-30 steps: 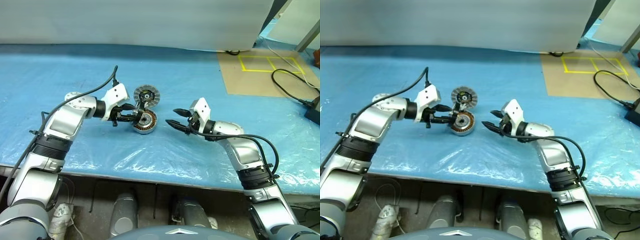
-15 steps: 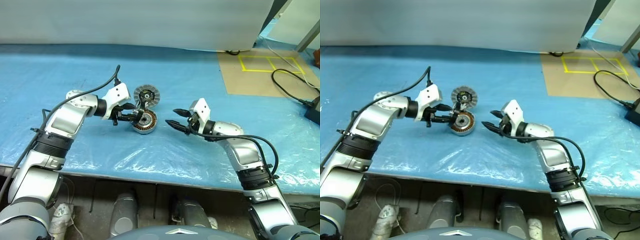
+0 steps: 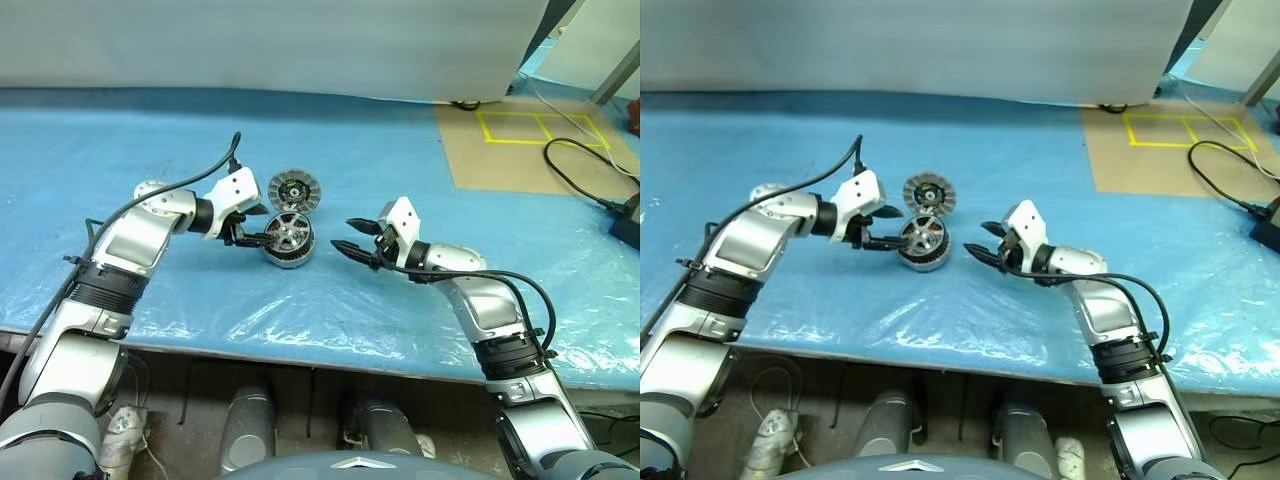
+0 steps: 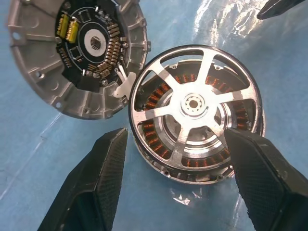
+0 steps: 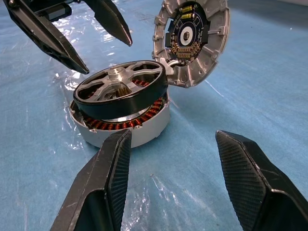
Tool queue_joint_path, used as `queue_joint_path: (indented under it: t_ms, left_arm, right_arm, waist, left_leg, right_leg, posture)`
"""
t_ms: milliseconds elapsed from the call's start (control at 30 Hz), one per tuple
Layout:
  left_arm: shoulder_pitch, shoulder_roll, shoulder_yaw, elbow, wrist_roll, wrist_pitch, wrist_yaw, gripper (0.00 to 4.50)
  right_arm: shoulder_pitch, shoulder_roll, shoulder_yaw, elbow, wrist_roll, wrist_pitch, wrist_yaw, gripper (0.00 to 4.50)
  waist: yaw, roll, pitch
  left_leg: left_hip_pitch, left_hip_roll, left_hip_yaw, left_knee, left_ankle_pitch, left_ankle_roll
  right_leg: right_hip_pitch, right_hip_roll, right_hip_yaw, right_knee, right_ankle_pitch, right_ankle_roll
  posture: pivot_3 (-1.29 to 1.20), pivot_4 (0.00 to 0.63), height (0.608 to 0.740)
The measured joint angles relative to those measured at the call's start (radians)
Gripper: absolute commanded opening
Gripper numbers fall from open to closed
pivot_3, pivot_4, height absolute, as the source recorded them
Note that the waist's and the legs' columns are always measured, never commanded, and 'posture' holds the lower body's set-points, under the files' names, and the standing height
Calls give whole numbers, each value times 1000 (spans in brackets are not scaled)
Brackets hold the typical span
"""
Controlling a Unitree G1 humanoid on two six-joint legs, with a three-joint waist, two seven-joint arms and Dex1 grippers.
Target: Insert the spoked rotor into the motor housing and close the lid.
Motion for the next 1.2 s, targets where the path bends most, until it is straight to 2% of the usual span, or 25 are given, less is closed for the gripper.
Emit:
queue_joint_path:
  t_ms: [267, 433, 533, 833, 900, 1033, 1200]
  left_arm:
    - [-3, 0, 93, -8, -91, 43, -3, 3368]
    - [-16, -30, 203, -67, -220, 141, 15, 3368]
    - [-8, -30, 208, -105, -236, 163, 37, 3368]
    - [92, -60, 278, -198, -342, 262, 117, 3368]
    - [140, -46, 274, -208, -334, 251, 125, 3368]
    - [223, -12, 189, -215, -255, 180, 122, 3368]
    - [169, -4, 113, -192, -187, 118, 109, 3368]
  right_arm:
    - [1, 1, 0, 3, -1, 0, 1, 2902]
    - [1, 2, 0, 13, -1, -7, 4, 2902]
    - [-2, 5, -1, 17, 2, -9, 4, 2902]
    - [-102, -15, -32, -63, 135, 127, 64, 2902]
    - [-121, -21, -30, -71, 139, 133, 80, 2902]
    - [-125, -21, -26, -40, 131, 130, 89, 2902]
    - [-122, -18, -3, -21, 118, 121, 90, 2902]
  waist:
    - [0, 0, 0]
    - [1, 0, 0]
    - [0, 0, 0]
    - [-3, 0, 0]
    - [-2, 0, 0]
    - [3, 0, 0]
    - [10, 0, 0]
  left_leg:
    - [0, 0, 0, 0, 0, 0]
    - [-1, 0, 0, 0, 0, 0]
    - [-1, 0, 0, 0, 0, 0]
    - [-3, 0, 0, 0, 0, 0]
    - [-4, 0, 0, 0, 0, 0]
    - [-5, 0, -1, 1, 0, 0]
    - [-5, 0, -2, 3, 0, 0]
  right_leg:
    - [0, 0, 0, 0, 0, 0]
    - [0, 0, 0, 0, 0, 0]
    - [0, 0, 0, 0, 0, 0]
    - [-3, 0, 0, 1, 0, 0]
    - [-3, 0, 0, 1, 0, 0]
    - [-4, 0, -1, 0, 0, 0]
    - [-4, 0, -1, 2, 0, 0]
  posture:
    - [0, 150, 740]
    - [0, 150, 740]
    - [0, 150, 740]
    - [0, 150, 740]
    - [0, 150, 740]
    - [0, 150, 740]
    - [0, 150, 740]
